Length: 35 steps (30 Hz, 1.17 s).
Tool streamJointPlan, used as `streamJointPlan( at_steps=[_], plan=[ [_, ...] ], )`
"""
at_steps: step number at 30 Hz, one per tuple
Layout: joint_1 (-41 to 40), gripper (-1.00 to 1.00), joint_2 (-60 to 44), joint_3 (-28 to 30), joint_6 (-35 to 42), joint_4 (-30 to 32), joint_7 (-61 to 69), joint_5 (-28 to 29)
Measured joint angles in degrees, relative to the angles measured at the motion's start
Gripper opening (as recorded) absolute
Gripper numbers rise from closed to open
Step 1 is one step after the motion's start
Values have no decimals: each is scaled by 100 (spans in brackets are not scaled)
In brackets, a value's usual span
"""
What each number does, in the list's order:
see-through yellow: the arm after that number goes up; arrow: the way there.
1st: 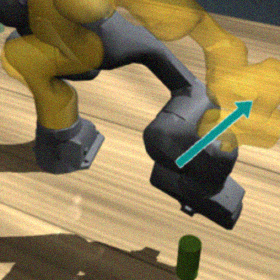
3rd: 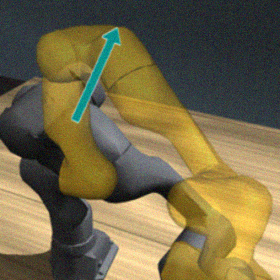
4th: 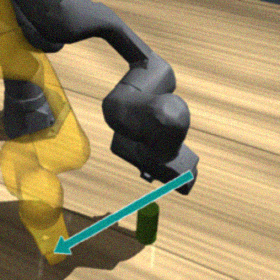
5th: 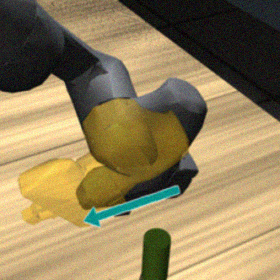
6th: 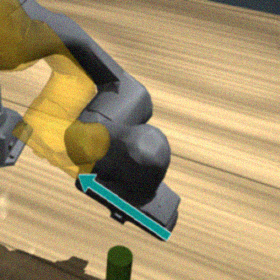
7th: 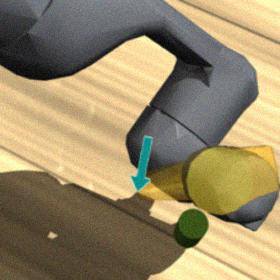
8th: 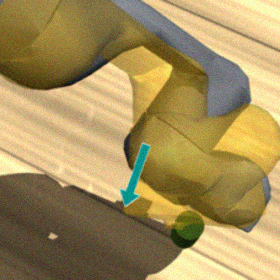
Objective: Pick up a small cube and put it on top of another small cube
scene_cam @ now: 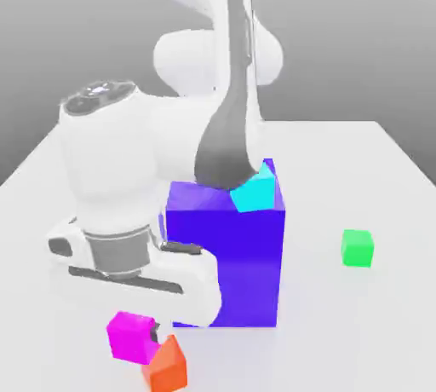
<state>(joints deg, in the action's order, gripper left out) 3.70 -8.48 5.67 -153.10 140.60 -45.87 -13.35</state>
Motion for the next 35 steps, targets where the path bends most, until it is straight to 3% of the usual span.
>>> streamJointPlan(
  at_steps=[6,11,18,30,35],
  plan=[
    [1723,-100,1166,-1050,-213,976,-1556,460],
    [2229,-100,1732,-1712,-192,1702,-2408,583],
    [3074,-100,2264,-2494,-70,2580,-2986,316],
    [2243,-100,1123,-2929,-940,2612,-4426,2283],
    [2188,-100,698,-2934,-1387,2600,-4548,2457]
  ],
)
